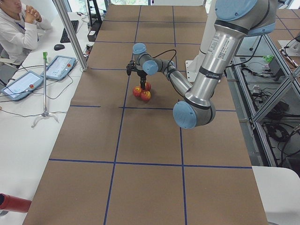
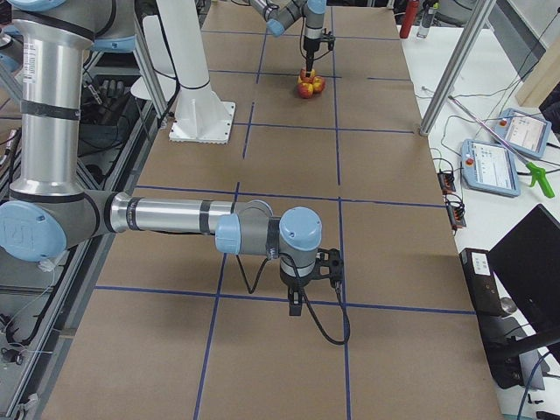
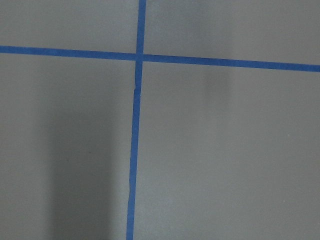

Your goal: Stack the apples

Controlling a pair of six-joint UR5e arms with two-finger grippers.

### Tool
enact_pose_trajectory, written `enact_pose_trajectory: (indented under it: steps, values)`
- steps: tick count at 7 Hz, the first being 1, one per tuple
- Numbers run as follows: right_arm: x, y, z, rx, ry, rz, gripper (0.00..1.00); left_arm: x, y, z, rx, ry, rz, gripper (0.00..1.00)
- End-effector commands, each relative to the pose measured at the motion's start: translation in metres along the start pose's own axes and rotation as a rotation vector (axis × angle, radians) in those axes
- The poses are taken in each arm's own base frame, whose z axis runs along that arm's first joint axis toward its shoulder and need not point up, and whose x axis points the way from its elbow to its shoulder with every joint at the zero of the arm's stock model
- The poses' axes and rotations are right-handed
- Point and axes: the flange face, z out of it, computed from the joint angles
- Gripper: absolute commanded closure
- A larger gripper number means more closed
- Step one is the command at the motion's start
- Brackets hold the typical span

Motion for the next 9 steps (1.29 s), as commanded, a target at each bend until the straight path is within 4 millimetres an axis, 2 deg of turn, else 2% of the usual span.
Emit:
enact_pose_trajectory:
  steps: [1, 2, 3, 4, 5, 6, 7, 8, 9]
  values:
    - [0.000, 0.000, 0.000, 0.000, 0.000, 0.000, 0.00, -0.051, -0.025, -0.130, 0.134, -0.013, -0.015, 0.00]
    - [0.000, 0.000, 0.000, 0.000, 0.000, 0.000, 0.00, -0.078, -0.011, -0.156, 0.130, -0.054, 0.062, 0.00]
    - [0.000, 0.000, 0.000, 0.000, 0.000, 0.000, 0.00, -0.151, -0.013, -0.180, 0.143, -0.096, 0.117, 0.00]
    - [0.000, 0.000, 0.000, 0.000, 0.000, 0.000, 0.00, -0.243, -0.008, -0.195, 0.108, -0.092, 0.174, 0.00]
    - [0.000, 0.000, 0.000, 0.000, 0.000, 0.000, 0.00, -0.337, 0.005, -0.207, 0.091, -0.110, 0.273, 0.00]
    - [0.000, 0.000, 0.000, 0.000, 0.000, 0.000, 0.00, -0.399, -0.004, -0.187, 0.033, -0.118, 0.218, 0.00]
    - [0.000, 0.000, 0.000, 0.000, 0.000, 0.000, 0.00, -0.447, -0.008, -0.168, -0.013, -0.137, 0.128, 0.00]
    - [0.000, 0.000, 0.000, 0.000, 0.000, 0.000, 0.00, -0.479, -0.009, -0.184, 0.013, -0.133, 0.072, 0.00]
    - [0.000, 0.000, 0.000, 0.000, 0.000, 0.000, 0.00, -0.499, -0.012, -0.180, 0.005, -0.130, 0.070, 0.00]
